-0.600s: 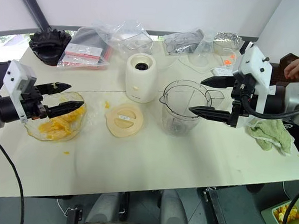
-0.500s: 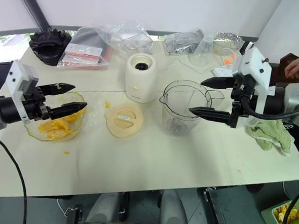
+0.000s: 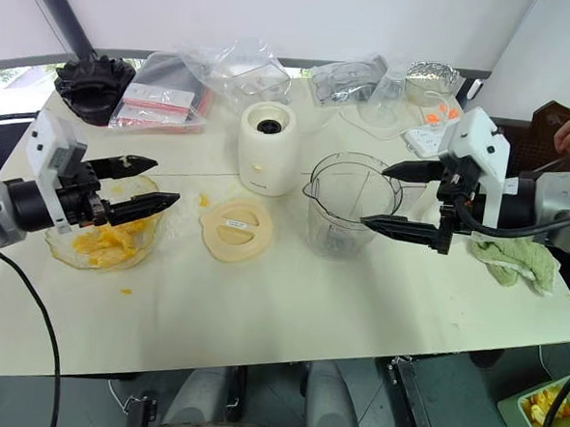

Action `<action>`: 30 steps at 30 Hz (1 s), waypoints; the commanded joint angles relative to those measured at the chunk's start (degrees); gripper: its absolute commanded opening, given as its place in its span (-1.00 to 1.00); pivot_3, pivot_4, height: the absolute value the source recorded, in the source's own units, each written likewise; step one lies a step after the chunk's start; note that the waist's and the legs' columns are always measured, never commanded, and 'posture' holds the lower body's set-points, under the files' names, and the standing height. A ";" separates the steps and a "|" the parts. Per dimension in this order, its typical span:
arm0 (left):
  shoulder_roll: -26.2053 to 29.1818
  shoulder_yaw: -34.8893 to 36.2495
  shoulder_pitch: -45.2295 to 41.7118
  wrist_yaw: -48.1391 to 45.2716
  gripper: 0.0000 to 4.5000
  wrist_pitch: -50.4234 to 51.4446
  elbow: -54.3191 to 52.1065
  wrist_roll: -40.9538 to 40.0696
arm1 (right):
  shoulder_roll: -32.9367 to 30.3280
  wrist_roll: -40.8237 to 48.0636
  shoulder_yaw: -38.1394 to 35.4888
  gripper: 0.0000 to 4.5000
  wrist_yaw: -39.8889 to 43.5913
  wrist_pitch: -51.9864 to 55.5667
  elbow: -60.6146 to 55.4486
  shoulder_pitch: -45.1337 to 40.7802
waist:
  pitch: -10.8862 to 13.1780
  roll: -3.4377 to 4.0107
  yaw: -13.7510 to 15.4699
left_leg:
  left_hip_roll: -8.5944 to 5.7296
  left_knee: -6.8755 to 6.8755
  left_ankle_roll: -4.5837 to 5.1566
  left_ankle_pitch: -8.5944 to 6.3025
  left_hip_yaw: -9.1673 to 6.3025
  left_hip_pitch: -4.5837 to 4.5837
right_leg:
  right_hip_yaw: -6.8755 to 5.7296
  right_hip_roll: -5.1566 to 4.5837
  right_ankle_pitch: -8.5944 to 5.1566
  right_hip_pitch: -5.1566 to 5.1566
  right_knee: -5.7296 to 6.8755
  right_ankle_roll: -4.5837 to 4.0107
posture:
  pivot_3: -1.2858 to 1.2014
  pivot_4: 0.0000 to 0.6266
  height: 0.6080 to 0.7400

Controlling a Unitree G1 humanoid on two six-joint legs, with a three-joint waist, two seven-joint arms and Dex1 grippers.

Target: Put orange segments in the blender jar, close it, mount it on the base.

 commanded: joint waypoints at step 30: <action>4.86 -1.78 0.04 0.80 0.73 -1.23 7.43 9.69 | -0.16 0.04 -1.89 1.00 -0.34 -1.39 -1.24 -0.42 | 0.00 0.00 -0.10 | 0.00 0.00 0.00 0.00 0.00 0.01 | 0.00 0.02 0.00 -0.01 0.01 0.00 | 0.03 -0.52 1.00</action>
